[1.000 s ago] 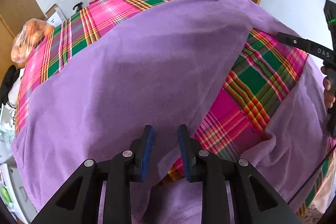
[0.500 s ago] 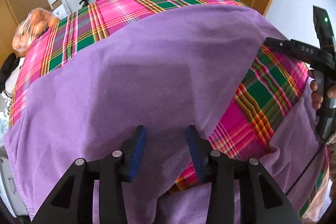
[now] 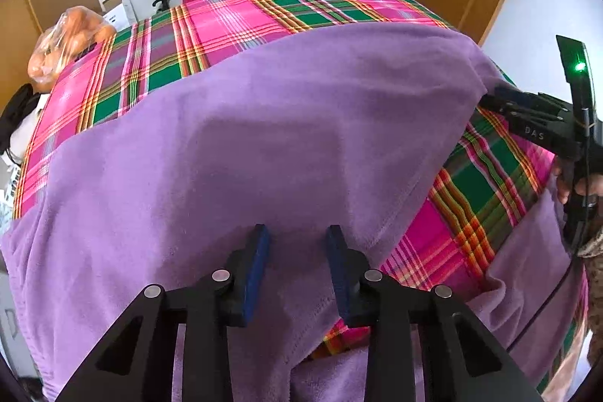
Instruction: Fold clothes
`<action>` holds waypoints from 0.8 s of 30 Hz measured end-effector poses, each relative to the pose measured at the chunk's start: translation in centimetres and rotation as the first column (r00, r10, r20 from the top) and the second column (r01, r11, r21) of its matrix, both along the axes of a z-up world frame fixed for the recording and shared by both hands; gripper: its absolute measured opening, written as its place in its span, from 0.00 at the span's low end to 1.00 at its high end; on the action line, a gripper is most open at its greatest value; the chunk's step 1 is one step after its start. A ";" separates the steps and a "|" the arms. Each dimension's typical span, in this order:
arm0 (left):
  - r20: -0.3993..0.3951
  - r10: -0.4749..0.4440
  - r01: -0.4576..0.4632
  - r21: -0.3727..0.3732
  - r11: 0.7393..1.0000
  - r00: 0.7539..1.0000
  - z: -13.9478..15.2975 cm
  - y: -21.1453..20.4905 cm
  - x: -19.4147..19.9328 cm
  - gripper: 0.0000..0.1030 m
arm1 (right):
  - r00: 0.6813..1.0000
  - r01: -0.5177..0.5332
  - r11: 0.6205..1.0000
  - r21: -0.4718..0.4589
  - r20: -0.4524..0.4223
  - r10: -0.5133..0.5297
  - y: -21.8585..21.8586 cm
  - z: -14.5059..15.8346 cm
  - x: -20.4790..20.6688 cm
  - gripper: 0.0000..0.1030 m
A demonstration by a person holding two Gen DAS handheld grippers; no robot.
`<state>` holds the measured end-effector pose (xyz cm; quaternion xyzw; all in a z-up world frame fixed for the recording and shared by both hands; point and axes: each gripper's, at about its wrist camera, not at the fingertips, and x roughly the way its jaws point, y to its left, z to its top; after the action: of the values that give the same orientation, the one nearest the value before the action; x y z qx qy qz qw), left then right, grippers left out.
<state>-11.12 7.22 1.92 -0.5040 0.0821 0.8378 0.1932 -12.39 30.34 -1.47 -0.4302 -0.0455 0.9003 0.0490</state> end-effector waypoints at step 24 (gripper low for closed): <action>0.009 0.012 -0.012 0.000 1.000 1.000 0.1 -0.3 0.7 0.22 | 0.995 0.053 0.995 -0.082 -0.076 -0.059 4.6 2.2 0.6 0.34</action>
<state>-10.44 6.93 2.01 -0.5082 0.0780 0.8367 0.1886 -11.76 34.90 0.74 -0.3973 0.0045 0.9158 0.0587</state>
